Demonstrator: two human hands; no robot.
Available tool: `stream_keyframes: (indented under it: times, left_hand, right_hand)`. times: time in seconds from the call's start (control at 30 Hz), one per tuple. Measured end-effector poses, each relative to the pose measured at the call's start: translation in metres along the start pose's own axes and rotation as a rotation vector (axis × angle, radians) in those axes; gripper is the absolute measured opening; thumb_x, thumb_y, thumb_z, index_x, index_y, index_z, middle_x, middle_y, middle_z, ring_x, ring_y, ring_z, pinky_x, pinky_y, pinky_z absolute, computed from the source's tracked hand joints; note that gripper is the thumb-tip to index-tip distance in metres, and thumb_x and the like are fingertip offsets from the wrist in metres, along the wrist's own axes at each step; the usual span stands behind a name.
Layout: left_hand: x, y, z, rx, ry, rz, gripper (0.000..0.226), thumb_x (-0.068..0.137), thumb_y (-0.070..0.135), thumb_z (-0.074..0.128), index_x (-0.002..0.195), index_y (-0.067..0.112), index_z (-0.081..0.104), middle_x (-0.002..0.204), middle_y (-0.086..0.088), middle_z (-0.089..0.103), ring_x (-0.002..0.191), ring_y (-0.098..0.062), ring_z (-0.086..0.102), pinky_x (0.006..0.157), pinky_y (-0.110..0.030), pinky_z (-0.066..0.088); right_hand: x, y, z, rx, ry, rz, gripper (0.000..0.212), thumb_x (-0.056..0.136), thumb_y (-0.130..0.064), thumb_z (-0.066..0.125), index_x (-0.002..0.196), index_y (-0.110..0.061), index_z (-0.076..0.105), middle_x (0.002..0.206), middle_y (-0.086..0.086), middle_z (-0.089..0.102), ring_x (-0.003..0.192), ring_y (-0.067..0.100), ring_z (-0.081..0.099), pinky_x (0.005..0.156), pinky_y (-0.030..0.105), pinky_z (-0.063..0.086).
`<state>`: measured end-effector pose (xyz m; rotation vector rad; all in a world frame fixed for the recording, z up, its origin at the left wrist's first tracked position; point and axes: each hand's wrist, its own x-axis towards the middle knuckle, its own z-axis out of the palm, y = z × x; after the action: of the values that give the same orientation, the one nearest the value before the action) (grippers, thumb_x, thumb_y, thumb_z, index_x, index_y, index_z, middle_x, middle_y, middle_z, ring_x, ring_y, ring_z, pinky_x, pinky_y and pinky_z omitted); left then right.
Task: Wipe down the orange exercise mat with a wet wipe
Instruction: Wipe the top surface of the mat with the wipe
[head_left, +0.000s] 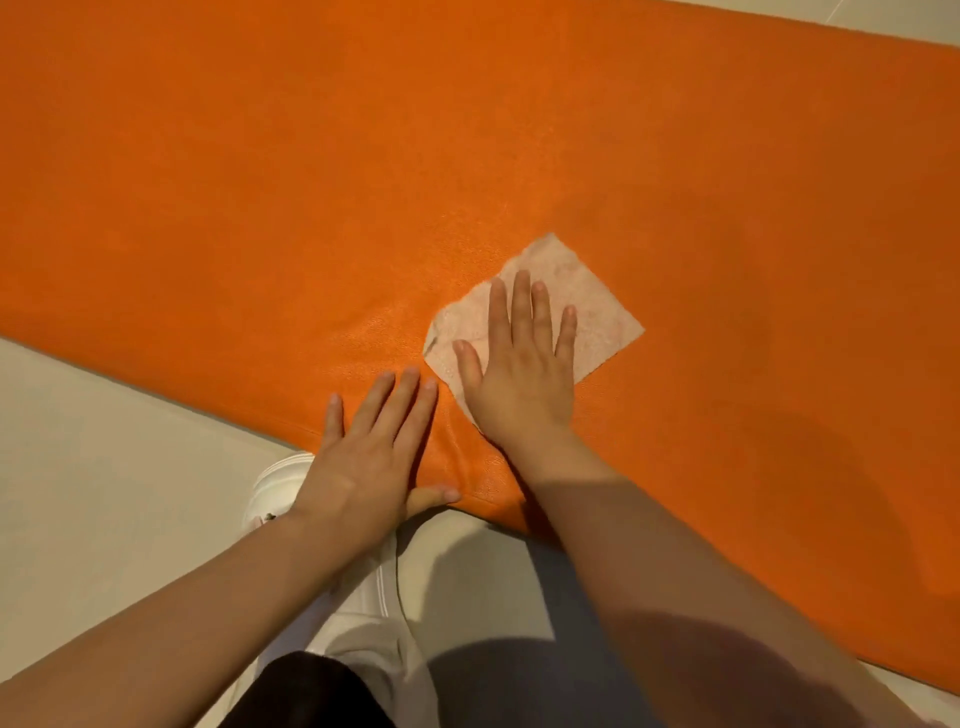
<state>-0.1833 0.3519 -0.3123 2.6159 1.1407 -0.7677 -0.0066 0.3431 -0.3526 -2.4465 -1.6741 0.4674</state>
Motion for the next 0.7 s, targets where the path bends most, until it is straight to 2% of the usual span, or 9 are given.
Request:
stream_keyframes:
  times: [0.1, 0.13, 0.2, 0.3, 0.33, 0.43, 0.5, 0.6, 0.7]
  left_hand:
    - [-0.002, 0.008, -0.011, 0.03, 0.016, -0.034, 0.113, 0.076, 0.084, 0.014, 0.145, 0.0, 0.042, 0.149, -0.027, 0.041, 0.132, -0.046, 0.046, 0.095, -0.065, 0.043]
    - [0.0, 0.01, -0.017, 0.058, -0.018, -0.035, 0.121, 0.069, 0.087, 0.004, 0.152, 0.002, 0.028, 0.157, -0.026, 0.026, 0.141, -0.044, 0.034, 0.104, -0.064, 0.036]
    - [0.001, 0.01, -0.021, 0.034, -0.055, -0.055, 0.126, 0.059, 0.087, -0.011, 0.157, 0.009, 0.003, 0.163, -0.019, 0.0, 0.15, -0.039, 0.009, 0.116, -0.058, 0.02]
    - [-0.004, 0.009, -0.014, -0.007, 0.007, -0.017, 0.109, 0.083, 0.083, 0.001, 0.149, 0.004, 0.037, 0.154, -0.026, 0.033, 0.139, -0.045, 0.036, 0.101, -0.066, 0.037]
    - [-0.005, 0.007, -0.006, -0.01, 0.022, -0.018, 0.103, 0.088, 0.08, 0.006, 0.147, 0.004, 0.041, 0.151, -0.026, 0.038, 0.137, -0.045, 0.038, 0.101, -0.066, 0.037]
    - [-0.005, 0.003, -0.001, -0.016, 0.046, -0.003, 0.097, 0.09, 0.079, 0.011, 0.148, 0.006, 0.037, 0.151, -0.025, 0.037, 0.138, -0.039, 0.029, 0.107, -0.058, 0.021]
    - [-0.004, 0.002, 0.004, 0.008, 0.059, -0.001, 0.097, 0.09, 0.078, 0.011, 0.148, 0.005, 0.036, 0.15, -0.026, 0.04, 0.136, -0.04, 0.032, 0.105, -0.056, 0.018]
    - [-0.003, 0.002, 0.006, 0.026, 0.06, -0.009, 0.094, 0.091, 0.077, 0.01, 0.147, 0.006, 0.035, 0.148, -0.026, 0.042, 0.134, -0.043, 0.041, 0.105, -0.055, 0.019]
    - [-0.003, -0.002, 0.01, 0.034, 0.048, 0.016, 0.095, 0.094, 0.072, 0.008, 0.143, -0.002, 0.04, 0.148, -0.028, 0.04, 0.135, -0.043, 0.036, 0.105, -0.055, 0.02]
  right_hand:
    - [-0.007, 0.013, -0.004, -0.026, -0.039, -0.091, 0.075, 0.095, -0.055, 0.006, 0.156, -0.011, 0.011, 0.164, 0.012, 0.006, 0.152, 0.026, 0.001, 0.121, 0.048, -0.006]
    - [-0.011, 0.031, -0.007, -0.041, -0.037, -0.117, 0.074, 0.096, -0.055, 0.005, 0.157, -0.013, 0.009, 0.164, 0.009, 0.004, 0.152, 0.024, 0.0, 0.121, 0.047, -0.006]
    - [-0.022, 0.079, -0.019, -0.048, -0.013, -0.008, 0.072, 0.097, -0.055, 0.004, 0.157, -0.017, 0.004, 0.165, 0.005, 0.001, 0.152, 0.02, -0.002, 0.121, 0.045, -0.008]
    - [-0.062, 0.16, -0.043, -0.089, 0.014, 0.286, 0.071, 0.097, -0.057, 0.004, 0.157, -0.02, -0.003, 0.165, 0.003, -0.006, 0.151, 0.018, -0.009, 0.121, 0.046, -0.009]
    - [-0.078, 0.179, -0.049, -0.097, 0.018, 0.377, 0.071, 0.097, -0.057, 0.003, 0.157, -0.02, -0.004, 0.165, 0.003, -0.007, 0.151, 0.019, -0.009, 0.121, 0.048, -0.007]
    - [-0.102, 0.193, -0.054, -0.056, 0.083, 0.628, 0.07, 0.099, -0.054, 0.006, 0.157, -0.017, -0.005, 0.165, 0.008, -0.008, 0.151, 0.024, -0.008, 0.12, 0.051, -0.006]
    - [-0.097, 0.161, -0.044, 0.002, 0.11, 0.716, 0.07, 0.101, -0.05, 0.01, 0.156, -0.011, -0.005, 0.164, 0.014, -0.008, 0.151, 0.029, -0.009, 0.118, 0.052, -0.009]
    - [-0.069, 0.093, 0.014, -0.015, -0.019, 0.516, 0.075, 0.098, -0.049, 0.026, 0.156, -0.005, 0.009, 0.163, 0.02, 0.004, 0.15, 0.039, 0.002, 0.117, 0.058, -0.007]
    - [-0.046, 0.015, 0.083, -0.071, -0.122, 0.212, 0.079, 0.095, -0.051, 0.036, 0.158, -0.02, 0.0, 0.165, 0.008, -0.009, 0.15, 0.033, -0.011, 0.115, 0.068, -0.002]
